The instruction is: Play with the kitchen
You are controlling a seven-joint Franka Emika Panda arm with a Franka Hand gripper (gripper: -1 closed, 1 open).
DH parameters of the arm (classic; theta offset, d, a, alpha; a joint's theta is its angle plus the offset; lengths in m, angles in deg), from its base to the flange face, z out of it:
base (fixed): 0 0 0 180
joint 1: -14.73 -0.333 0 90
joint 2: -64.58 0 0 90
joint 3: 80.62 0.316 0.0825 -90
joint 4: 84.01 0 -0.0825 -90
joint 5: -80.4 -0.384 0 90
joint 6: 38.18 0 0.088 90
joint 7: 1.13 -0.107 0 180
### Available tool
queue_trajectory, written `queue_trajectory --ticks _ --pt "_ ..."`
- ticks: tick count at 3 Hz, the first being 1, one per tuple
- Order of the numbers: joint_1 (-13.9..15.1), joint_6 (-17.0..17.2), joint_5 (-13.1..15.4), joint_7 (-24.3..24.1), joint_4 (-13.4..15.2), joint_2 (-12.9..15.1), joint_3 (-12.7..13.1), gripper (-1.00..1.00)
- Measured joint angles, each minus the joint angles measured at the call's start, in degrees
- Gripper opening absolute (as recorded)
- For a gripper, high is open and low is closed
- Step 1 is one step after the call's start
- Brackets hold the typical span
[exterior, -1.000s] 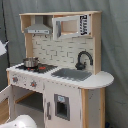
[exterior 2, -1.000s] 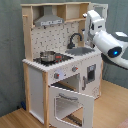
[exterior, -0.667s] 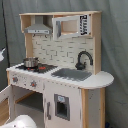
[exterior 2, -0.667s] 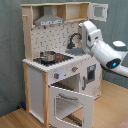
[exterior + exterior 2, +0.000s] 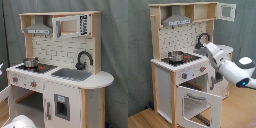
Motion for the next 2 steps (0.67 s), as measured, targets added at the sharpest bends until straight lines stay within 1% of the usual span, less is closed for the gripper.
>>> queue_trajectory --ticks 1,2 --pt "-4.1 -0.1 0.8 1.0 4.8 0.0 1.3 1.0" --pt "-7.8 -0.2 1.4 1.7 9.2 0.1 2.0 1.0"
